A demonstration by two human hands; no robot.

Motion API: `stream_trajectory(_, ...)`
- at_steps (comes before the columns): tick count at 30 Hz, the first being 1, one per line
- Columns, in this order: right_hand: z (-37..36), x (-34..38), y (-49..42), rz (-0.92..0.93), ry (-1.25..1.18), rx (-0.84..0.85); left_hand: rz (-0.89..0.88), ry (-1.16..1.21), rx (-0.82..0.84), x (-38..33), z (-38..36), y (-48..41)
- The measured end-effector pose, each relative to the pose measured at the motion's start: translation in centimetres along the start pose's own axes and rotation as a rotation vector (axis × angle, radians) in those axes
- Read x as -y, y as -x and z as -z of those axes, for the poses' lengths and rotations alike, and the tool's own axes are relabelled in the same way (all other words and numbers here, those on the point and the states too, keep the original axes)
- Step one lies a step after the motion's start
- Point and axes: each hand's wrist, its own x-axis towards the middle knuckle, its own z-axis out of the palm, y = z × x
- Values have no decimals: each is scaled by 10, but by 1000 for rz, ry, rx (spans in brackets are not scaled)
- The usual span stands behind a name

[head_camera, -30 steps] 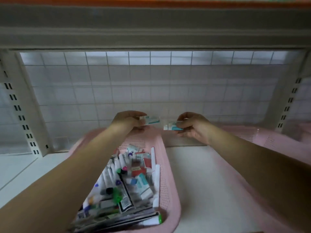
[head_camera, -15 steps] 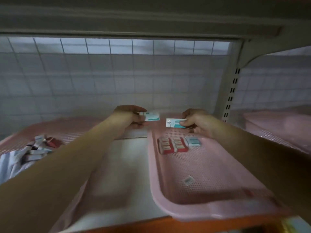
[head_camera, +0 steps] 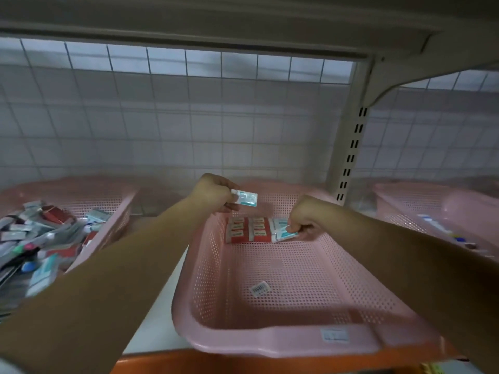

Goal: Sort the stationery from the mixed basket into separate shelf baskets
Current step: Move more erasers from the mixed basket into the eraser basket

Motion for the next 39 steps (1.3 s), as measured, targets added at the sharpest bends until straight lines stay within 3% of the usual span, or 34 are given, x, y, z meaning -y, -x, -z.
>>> stream_trajectory(7,-3,-3,-10,33,123,-4,-22,-148,-72,-1,-11,-3)
stream_trajectory(11,-2,1,5,181,511,-100,-14,-202,-118,-2,-15,-8)
stream_trajectory(13,-6,0,4,227,593,-80,12,-179,-124,-4,-20,-10)
stream_trajectory(19,-12,-6,-5,320,600,-91,22,-51,39,7,-27,-5)
stream_trajectory(31,-11,-8,-9,398,647,-134,46,-33,79,11,-25,-5)
stream_trajectory(34,-3,-6,-6,461,478,-174,44,-34,85,11,-25,-3)
stream_trajectory(39,1,6,3,680,-189,-150,54,55,75,8,-24,-2)
